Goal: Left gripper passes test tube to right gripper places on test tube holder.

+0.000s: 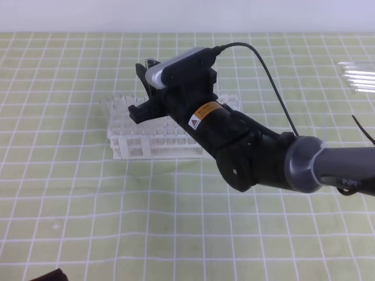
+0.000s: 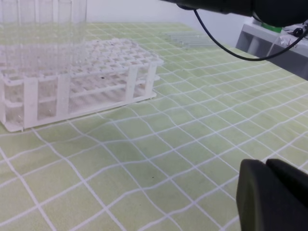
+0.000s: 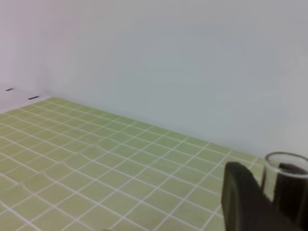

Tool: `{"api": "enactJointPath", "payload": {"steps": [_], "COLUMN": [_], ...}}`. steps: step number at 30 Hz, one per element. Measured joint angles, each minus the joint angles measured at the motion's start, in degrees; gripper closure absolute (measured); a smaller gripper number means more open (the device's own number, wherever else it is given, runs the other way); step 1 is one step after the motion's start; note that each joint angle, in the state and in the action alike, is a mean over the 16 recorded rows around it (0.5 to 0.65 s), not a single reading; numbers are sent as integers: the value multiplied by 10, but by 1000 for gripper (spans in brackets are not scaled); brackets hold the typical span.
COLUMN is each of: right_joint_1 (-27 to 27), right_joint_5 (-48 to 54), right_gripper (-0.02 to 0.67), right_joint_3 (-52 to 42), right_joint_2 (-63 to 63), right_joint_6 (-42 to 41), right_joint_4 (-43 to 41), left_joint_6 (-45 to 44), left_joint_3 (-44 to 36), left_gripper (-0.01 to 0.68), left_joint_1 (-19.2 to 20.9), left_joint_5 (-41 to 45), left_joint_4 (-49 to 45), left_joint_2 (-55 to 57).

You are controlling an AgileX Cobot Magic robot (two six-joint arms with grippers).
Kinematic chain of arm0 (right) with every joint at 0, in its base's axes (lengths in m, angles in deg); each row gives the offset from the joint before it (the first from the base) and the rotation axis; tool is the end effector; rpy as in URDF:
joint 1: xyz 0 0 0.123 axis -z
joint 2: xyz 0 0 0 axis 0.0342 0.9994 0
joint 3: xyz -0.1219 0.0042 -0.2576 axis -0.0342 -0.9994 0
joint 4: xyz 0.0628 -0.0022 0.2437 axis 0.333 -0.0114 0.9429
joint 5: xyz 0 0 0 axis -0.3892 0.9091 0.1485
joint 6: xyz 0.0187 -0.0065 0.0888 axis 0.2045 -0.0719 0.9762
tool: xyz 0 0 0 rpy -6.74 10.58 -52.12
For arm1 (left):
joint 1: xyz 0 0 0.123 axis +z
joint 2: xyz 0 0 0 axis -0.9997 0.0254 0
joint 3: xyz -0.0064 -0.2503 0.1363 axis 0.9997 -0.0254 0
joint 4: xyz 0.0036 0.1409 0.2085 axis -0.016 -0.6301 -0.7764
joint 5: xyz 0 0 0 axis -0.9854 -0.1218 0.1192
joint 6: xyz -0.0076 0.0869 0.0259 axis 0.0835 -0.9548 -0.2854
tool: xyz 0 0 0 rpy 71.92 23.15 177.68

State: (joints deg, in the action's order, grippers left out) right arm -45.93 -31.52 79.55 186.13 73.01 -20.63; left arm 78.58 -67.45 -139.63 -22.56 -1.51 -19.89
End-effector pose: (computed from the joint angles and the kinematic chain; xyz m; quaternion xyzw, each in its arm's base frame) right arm 0.3316 0.3116 0.2421 -0.2219 0.6470 0.2650 0.6797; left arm 0.0391 -0.0418 0.1891 0.2656 0.7096 -0.3058 0.5766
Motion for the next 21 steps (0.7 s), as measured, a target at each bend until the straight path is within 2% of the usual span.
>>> {"api": "enactJointPath", "payload": {"steps": [21], "right_joint_1": [1], "right_joint_5": [-30], "right_gripper": [639], "right_joint_3": [0], "right_joint_2": [29], "right_joint_6": [-10], "right_joint_4": [12], "left_joint_6": [0], "left_joint_3": [1], "left_gripper": [673], "left_joint_1": [0], "left_joint_5": [1], "left_joint_4": [0], "left_joint_2": [0]}}
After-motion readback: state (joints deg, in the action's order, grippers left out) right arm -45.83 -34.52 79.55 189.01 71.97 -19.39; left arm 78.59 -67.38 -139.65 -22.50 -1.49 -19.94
